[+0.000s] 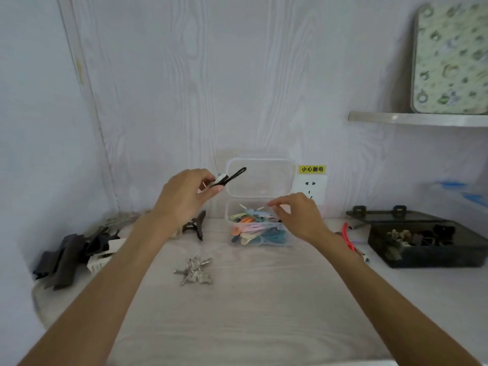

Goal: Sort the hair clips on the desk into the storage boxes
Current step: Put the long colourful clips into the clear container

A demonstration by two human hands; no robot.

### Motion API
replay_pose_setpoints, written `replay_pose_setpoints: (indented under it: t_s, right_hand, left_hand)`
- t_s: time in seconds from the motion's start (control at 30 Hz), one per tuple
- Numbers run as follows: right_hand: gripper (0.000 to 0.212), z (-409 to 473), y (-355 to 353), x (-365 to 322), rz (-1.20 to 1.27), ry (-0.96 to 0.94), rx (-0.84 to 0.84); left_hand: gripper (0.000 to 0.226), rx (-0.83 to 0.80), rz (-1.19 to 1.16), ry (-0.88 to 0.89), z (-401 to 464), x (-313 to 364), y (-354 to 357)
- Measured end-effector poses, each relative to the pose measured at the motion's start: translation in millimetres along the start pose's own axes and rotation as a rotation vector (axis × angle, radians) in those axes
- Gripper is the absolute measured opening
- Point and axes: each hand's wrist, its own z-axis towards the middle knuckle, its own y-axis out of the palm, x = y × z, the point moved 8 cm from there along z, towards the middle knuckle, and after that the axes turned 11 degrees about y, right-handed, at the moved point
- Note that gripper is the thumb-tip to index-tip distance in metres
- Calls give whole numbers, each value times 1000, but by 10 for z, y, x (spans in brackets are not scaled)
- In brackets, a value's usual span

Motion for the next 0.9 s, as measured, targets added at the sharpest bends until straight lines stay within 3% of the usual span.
replay_pose_setpoints:
  t_s: [0.07,0.23,0.37,0.47,0.53,0.67,0.73,0.83,0.9]
  right_hand:
    - [27,32,62,138,-46,25,-116]
    - [43,-78,-157,522,35,119,-123]
    - [34,-90,-194,541,24,79,-45]
    - [26,-28,-131,545,55,94,31]
    - [27,12,-21,522,38,91,-10]
    - [34,-37,-59,477,98,72,-152]
    - [33,-56,-297,626,167,127,-97]
    - [29,-95,-615,975,196,238,27]
    - [31,-185,-540,1169,56,284,-37]
  left_hand:
    - [26,-84,-19,38,157,157,283]
    - [26,-271,-85,25,307,300,1035]
    - [22,-334,-251,-33,342,262,1355]
    - [30,-500,-282,23,316,284,1473]
    - [34,-569,-295,68,254,341,1470]
    - [36,-458,-226,88,222,373,1247]
    - [26,-278,-145,97,236,504,1057]
    - [9,-66,-276,142,188,1030,938]
    - [18,-174,-390,223,154,1437,1208]
